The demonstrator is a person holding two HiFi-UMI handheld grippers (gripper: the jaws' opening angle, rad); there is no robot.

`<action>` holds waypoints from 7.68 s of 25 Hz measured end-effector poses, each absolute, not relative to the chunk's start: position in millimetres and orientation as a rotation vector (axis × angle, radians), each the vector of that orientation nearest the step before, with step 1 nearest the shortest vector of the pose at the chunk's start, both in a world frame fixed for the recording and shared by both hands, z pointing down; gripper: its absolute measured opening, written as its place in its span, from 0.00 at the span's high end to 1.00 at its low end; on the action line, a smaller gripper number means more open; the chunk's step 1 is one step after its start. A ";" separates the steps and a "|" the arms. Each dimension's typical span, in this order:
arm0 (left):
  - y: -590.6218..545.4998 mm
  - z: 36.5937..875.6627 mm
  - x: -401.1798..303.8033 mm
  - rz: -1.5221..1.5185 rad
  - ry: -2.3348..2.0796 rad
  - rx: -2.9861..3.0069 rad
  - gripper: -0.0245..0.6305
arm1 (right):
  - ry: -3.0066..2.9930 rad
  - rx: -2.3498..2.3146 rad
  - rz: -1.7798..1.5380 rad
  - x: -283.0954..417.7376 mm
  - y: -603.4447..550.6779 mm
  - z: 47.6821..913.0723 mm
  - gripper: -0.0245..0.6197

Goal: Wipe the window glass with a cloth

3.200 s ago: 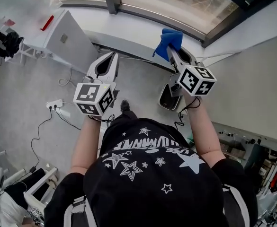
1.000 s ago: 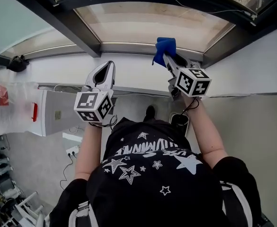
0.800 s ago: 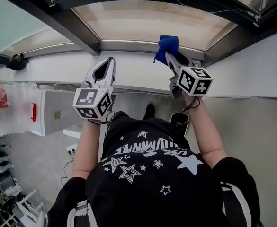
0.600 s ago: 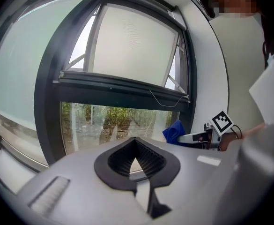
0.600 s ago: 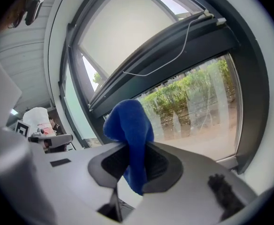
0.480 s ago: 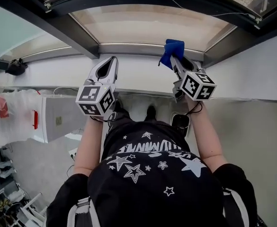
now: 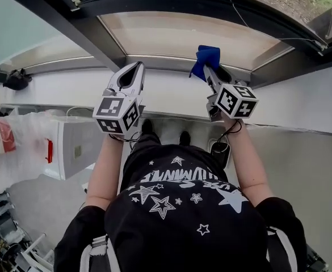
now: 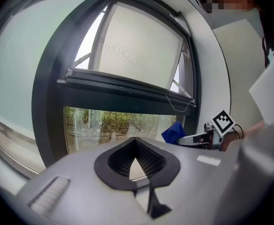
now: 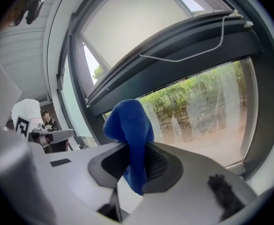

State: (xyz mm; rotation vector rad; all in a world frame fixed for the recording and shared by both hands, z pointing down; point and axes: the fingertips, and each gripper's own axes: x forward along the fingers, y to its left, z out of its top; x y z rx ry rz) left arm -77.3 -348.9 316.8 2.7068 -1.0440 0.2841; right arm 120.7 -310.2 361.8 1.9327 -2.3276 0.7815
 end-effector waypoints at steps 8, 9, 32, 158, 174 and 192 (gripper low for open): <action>-411.4 319.4 -176.9 0.235 -1.176 2.629 0.95 | -2.386 1.795 0.712 24.1 -396.8 363.7 0.85; -418.3 320.8 -188.4 0.227 -1.192 2.619 0.95 | -2.395 1.757 0.667 8.0 -407.6 364.8 0.85; -498.5 366.8 -301.5 0.184 -1.230 2.500 0.95 | -2.320 1.648 0.428 -145.3 -592.8 420.0 0.85; -394.4 501.3 49.5 0.429 -0.808 2.618 0.95 | -1.974 2.154 0.841 231.1 -425.0 579.8 0.85; -344.0 519.6 205.6 0.503 -0.627 2.658 0.95 | -1.679 2.415 0.853 448.7 -331.1 592.9 0.85; -321.4 522.6 230.5 0.526 -0.484 2.722 0.95 | -1.437 2.579 0.910 492.3 -287.0 598.9 0.85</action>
